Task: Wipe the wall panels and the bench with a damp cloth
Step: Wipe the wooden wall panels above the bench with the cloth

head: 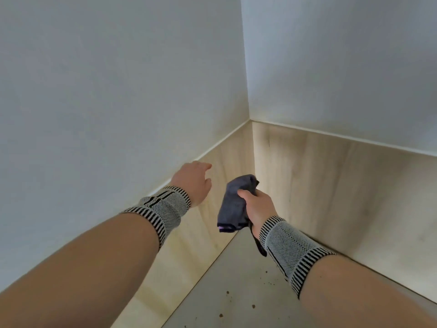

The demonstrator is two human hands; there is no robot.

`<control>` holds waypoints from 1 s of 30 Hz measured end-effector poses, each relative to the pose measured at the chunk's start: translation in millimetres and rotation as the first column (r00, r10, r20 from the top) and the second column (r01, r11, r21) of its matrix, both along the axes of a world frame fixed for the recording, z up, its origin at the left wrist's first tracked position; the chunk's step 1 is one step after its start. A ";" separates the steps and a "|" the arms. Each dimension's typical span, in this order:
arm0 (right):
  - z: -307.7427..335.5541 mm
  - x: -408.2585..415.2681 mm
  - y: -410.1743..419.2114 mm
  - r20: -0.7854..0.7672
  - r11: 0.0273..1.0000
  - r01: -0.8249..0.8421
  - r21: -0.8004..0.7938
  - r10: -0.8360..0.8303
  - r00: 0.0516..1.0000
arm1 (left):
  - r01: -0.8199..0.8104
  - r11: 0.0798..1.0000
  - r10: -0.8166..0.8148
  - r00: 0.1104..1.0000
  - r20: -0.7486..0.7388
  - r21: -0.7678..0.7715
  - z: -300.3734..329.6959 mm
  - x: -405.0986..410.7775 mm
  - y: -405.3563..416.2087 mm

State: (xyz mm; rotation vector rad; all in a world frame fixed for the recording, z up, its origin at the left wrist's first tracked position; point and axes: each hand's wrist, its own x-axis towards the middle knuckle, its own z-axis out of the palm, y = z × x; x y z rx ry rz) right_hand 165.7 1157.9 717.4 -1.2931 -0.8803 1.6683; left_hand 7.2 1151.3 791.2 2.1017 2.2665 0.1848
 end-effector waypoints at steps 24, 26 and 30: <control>-56.7 -87.7 258.1 0.669 0.966 0.014 0.259 -0.190 0.718 | 0.207 0.933 -0.352 0.688 -0.635 -0.293 -55.7 -35.8 159.9; -57.3 -92.4 238.5 0.699 0.927 -0.075 0.368 -0.222 0.680 | 0.203 0.938 -0.341 0.690 -0.638 -0.282 -55.2 -36.1 159.8; -60.0 -95.2 222.3 0.566 0.885 -0.050 0.462 -0.252 0.785 | 0.166 0.946 -0.312 0.709 -0.633 -0.280 -55.2 -33.1 161.2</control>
